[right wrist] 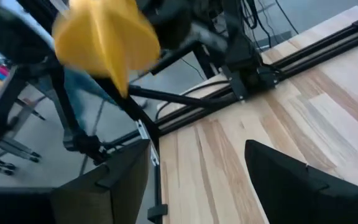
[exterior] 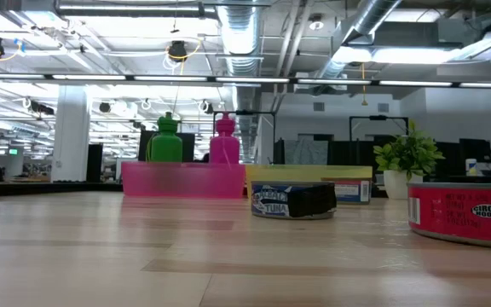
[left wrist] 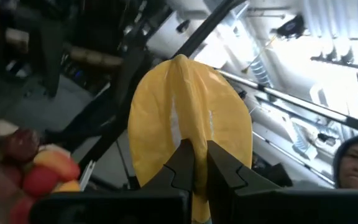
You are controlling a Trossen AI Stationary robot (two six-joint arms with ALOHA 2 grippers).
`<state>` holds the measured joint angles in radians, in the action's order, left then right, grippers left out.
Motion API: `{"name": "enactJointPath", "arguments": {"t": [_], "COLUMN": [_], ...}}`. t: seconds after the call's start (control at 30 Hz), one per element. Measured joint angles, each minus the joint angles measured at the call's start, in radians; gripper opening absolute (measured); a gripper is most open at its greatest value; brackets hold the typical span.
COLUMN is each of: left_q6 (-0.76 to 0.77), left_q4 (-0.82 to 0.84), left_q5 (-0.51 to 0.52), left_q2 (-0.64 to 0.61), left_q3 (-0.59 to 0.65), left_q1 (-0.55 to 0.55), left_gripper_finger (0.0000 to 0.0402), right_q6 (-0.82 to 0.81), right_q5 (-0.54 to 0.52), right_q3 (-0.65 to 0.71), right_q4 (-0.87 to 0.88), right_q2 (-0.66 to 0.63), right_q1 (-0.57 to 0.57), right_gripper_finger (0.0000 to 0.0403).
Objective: Pick & Place Food Item
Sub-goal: Put the starfruit into the transparent bin
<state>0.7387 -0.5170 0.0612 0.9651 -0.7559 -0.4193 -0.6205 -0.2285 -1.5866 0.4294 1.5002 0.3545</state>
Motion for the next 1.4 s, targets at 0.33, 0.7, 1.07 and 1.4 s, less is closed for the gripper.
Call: {"name": "enactJointPath", "arguments": {"t": [0.33, 0.7, 1.07, 1.4], "left_q6": [0.142, 0.257, 0.336, 0.342], "left_q4": [-0.071, -0.157, -0.300, -0.331], "left_q5": [-0.211, -0.325, -0.351, -0.358], "left_q2": [0.131, 0.220, 0.304, 0.320], "left_q3": [0.000, 0.000, -0.001, -0.002], "left_q1": [0.174, 0.271, 0.271, 0.274], "left_gripper_finger": [0.0008, 0.0008, 0.0008, 0.0009], "right_q6": [0.021, 0.049, 0.081, 0.082], "right_q5": [0.056, 0.061, 0.073, 0.075], "right_q3": [-0.002, -0.002, -0.002, -0.002], "right_q4": [0.004, 0.004, 0.012, 0.034], "right_q2": [0.000, 0.001, 0.001, 0.001], "right_q1": [-0.033, -0.025, -0.021, -0.020], "right_gripper_finger": [0.0256, 0.0256, 0.0238, 0.0153]}}
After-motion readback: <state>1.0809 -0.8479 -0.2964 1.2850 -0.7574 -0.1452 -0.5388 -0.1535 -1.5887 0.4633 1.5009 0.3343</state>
